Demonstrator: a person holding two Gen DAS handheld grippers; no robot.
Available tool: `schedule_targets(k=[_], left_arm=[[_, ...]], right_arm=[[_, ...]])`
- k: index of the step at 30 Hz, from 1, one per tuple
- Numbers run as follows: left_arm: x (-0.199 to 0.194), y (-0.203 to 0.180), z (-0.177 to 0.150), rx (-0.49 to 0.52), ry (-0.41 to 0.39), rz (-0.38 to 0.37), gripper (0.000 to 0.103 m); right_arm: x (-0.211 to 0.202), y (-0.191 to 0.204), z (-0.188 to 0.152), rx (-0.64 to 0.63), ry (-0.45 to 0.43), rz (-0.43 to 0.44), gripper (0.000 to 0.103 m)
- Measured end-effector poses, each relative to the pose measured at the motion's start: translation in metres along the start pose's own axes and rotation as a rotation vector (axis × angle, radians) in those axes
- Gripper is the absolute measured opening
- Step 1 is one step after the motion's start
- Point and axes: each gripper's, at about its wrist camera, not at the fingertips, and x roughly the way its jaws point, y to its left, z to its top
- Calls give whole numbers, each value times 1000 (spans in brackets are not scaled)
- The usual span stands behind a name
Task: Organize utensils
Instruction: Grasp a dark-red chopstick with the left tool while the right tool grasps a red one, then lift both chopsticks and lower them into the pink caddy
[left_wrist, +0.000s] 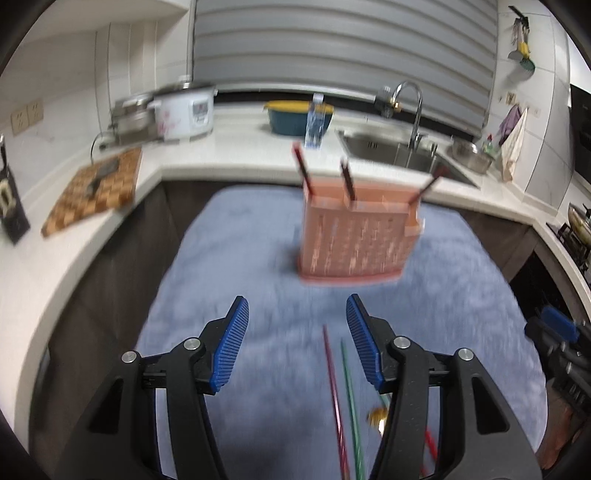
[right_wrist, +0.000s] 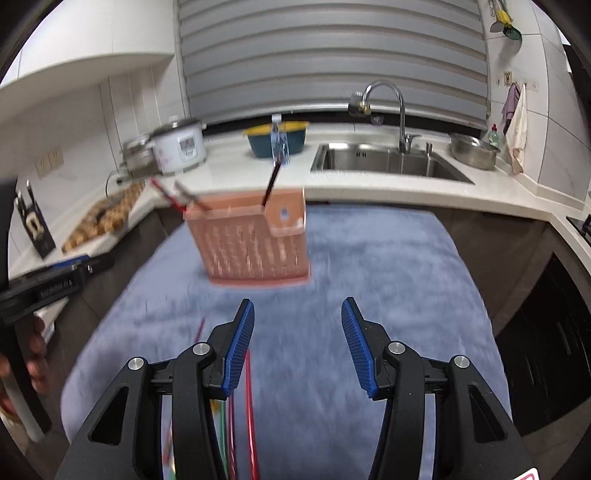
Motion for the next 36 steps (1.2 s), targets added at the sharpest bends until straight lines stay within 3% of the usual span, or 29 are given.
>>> schedule_targets(k=[5, 10, 14, 17, 23, 36], left_arm=[[-3, 2, -51, 4, 73, 20, 52], [-6, -6, -88, 28, 121, 31, 52], [-8, -13, -113, 27, 162, 17, 52], [-6, -18, -128, 46, 182, 17, 52], [0, -20, -146, 47, 223, 3, 52], [13, -27, -162, 60, 281, -29, 50]], right_arm=[[-1, 11, -64, -46, 116, -15, 49], [3, 13, -106, -28, 199, 7, 45], [9, 19, -130, -34, 247, 28, 35], [13, 22, -138, -28, 275, 45, 28], [17, 31, -148, -41, 301, 68, 24], [25, 35, -157, -49, 337, 70, 8]])
